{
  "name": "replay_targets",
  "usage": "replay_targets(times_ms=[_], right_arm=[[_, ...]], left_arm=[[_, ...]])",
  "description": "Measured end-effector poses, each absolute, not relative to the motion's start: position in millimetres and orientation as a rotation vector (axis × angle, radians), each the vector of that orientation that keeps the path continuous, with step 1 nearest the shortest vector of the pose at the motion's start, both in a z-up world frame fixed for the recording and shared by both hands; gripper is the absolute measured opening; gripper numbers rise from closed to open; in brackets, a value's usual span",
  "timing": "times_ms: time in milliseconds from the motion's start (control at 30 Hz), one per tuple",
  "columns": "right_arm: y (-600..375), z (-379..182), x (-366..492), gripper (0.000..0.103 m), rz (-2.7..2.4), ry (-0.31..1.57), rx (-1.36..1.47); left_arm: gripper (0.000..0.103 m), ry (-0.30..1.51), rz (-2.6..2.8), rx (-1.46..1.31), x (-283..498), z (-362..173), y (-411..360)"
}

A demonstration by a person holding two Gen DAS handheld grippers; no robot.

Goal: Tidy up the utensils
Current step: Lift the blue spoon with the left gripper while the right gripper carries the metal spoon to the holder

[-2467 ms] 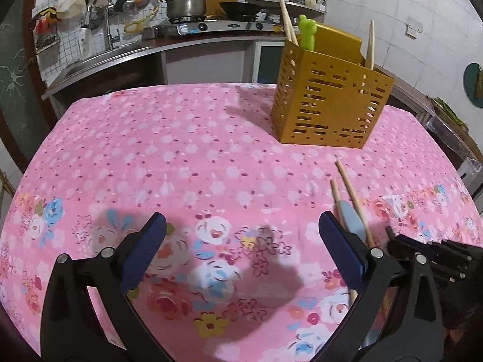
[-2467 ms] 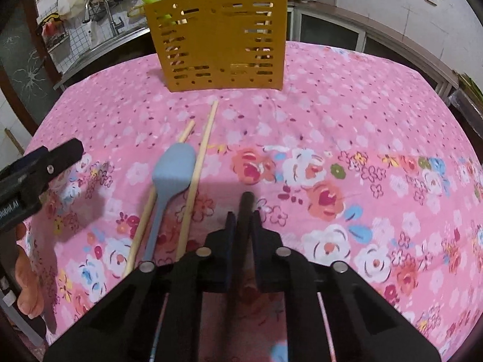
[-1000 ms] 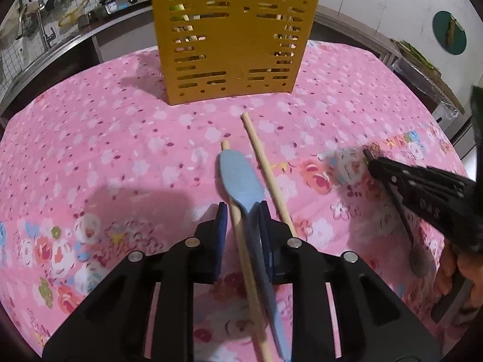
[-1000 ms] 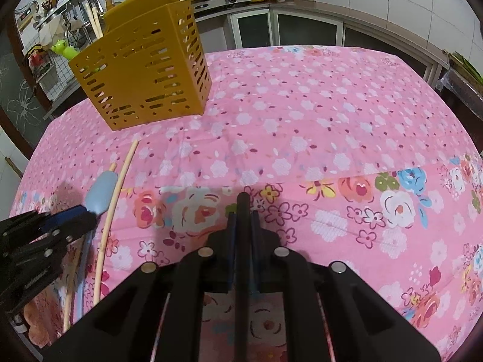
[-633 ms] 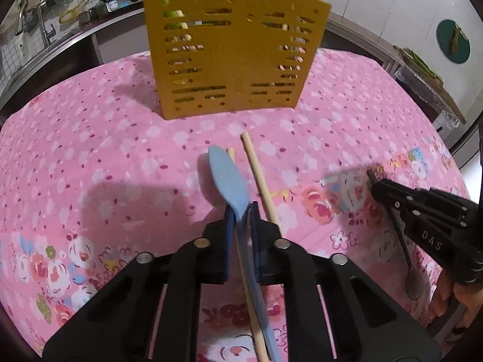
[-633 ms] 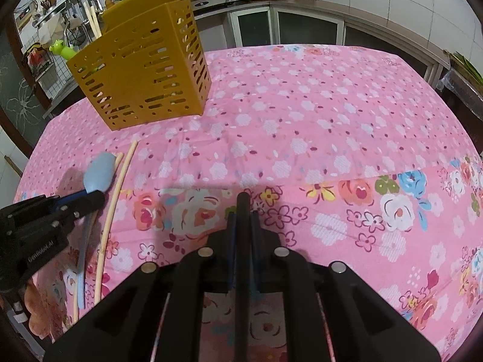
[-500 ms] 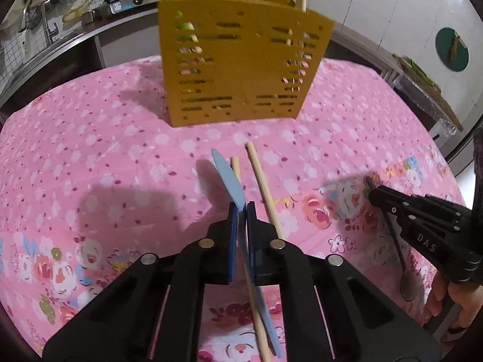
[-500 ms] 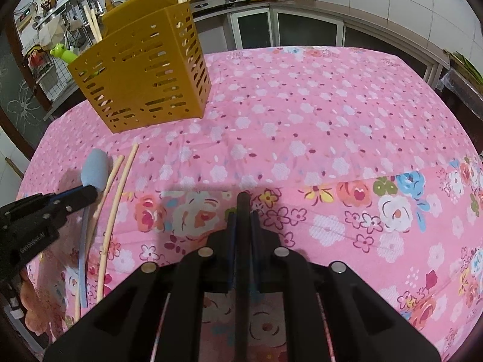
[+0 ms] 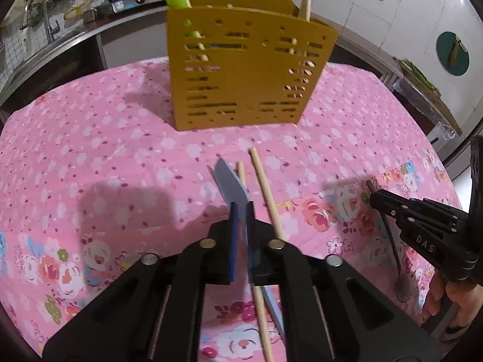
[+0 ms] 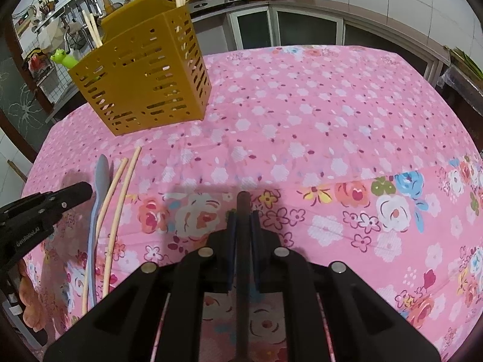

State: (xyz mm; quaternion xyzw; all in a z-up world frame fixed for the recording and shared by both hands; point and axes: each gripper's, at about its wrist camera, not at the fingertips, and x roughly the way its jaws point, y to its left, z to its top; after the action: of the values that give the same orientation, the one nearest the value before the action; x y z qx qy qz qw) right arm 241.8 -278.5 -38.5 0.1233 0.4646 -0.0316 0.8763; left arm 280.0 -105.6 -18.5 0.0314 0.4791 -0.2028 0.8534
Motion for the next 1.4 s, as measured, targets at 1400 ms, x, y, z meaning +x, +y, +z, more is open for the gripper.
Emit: replay_targets(times_ms=[1400], right_arm=[[-280,26,219,0.009,0.033,0.661,0.305]], left_arm=[[0.002,0.641,-0.423,0.03,247,50,-66]])
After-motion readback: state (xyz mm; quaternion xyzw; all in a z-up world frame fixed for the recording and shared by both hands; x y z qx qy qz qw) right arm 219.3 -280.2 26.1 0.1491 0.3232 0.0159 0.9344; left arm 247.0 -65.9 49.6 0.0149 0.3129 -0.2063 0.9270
